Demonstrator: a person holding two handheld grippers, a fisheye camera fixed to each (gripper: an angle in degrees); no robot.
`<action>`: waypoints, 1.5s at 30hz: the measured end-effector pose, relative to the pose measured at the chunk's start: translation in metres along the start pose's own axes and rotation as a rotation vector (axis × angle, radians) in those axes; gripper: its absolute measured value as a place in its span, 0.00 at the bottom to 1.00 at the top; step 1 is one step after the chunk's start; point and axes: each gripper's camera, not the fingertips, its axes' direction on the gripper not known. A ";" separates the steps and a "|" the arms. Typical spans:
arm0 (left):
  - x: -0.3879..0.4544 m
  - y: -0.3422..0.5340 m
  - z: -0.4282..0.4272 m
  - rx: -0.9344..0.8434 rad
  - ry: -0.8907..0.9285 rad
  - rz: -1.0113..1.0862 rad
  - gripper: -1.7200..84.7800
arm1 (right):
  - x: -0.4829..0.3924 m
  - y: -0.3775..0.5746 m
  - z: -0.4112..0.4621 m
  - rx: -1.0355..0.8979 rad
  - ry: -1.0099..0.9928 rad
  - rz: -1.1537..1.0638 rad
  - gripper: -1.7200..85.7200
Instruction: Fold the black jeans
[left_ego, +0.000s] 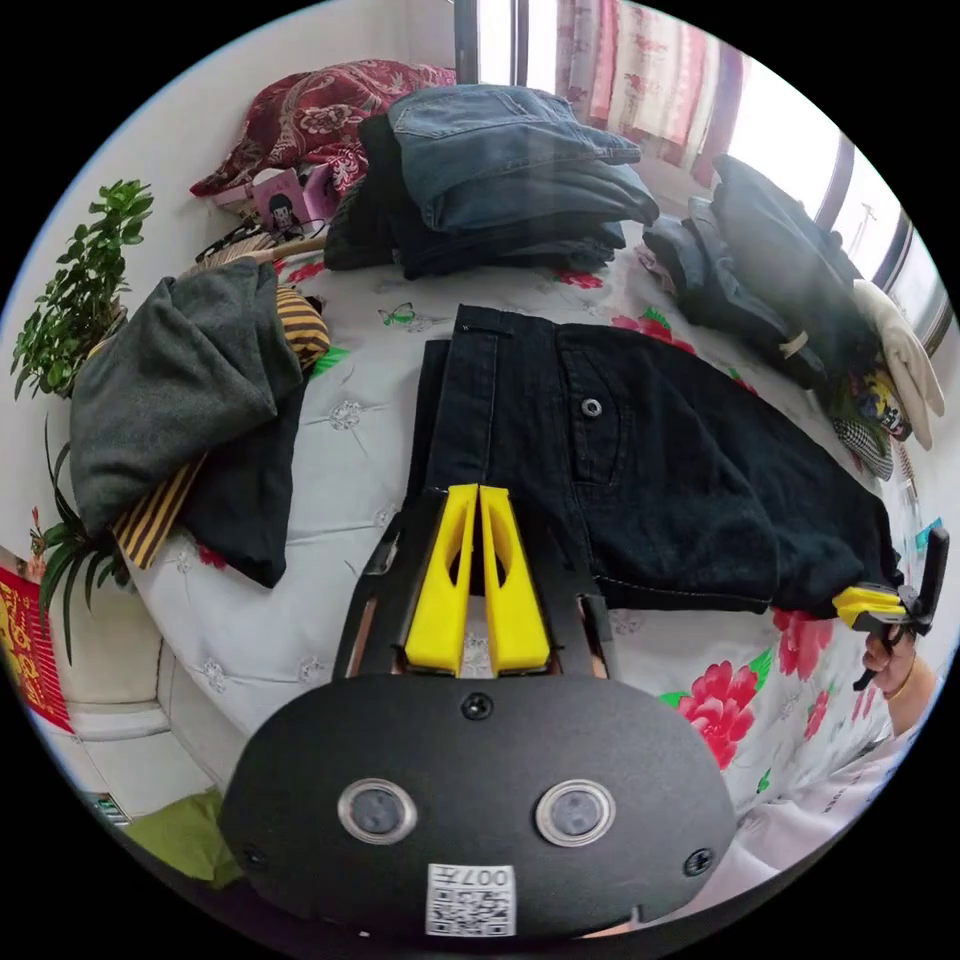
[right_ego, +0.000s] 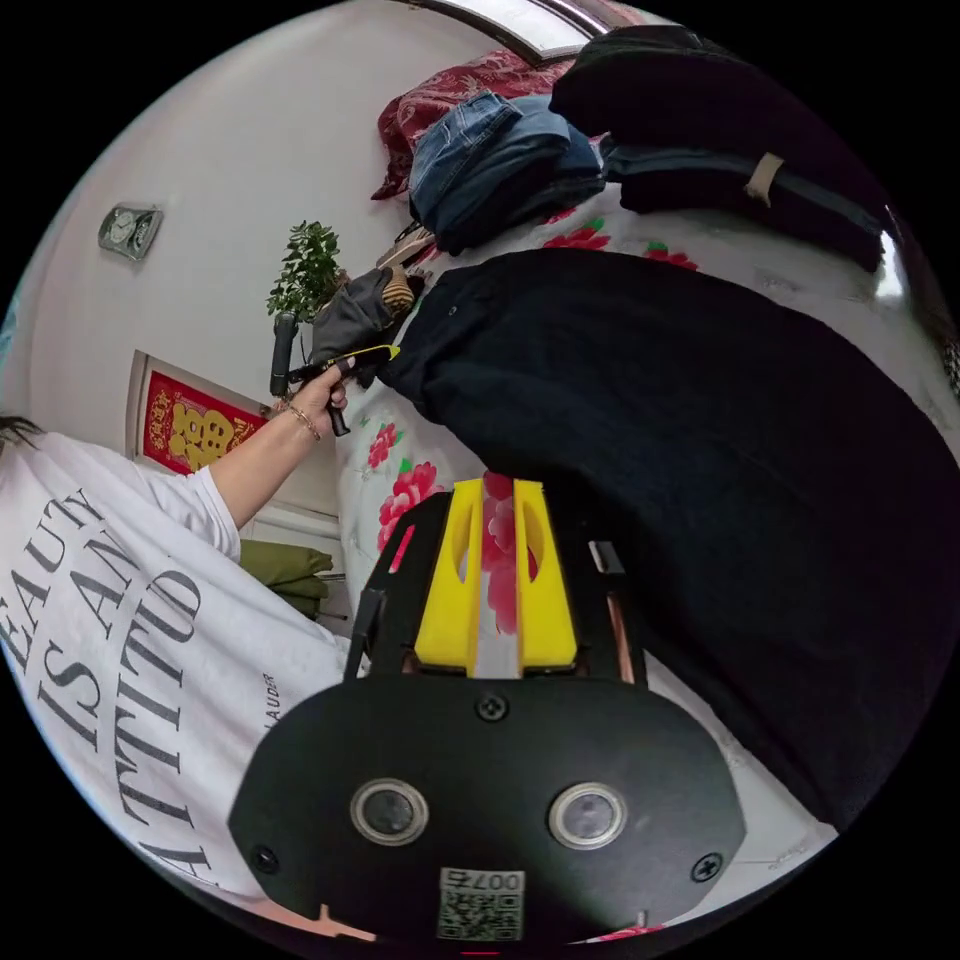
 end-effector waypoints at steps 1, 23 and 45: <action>-0.001 0.006 0.005 0.001 0.013 -0.003 0.03 | 0.000 0.002 0.014 -0.042 0.023 -0.013 0.07; -0.022 -0.048 0.174 -0.083 -0.337 0.166 0.01 | -0.011 -0.025 0.076 -0.018 0.371 -0.325 0.13; -0.163 0.024 0.149 0.013 -0.113 0.061 0.03 | 0.066 0.021 -0.052 0.044 0.122 -0.026 0.09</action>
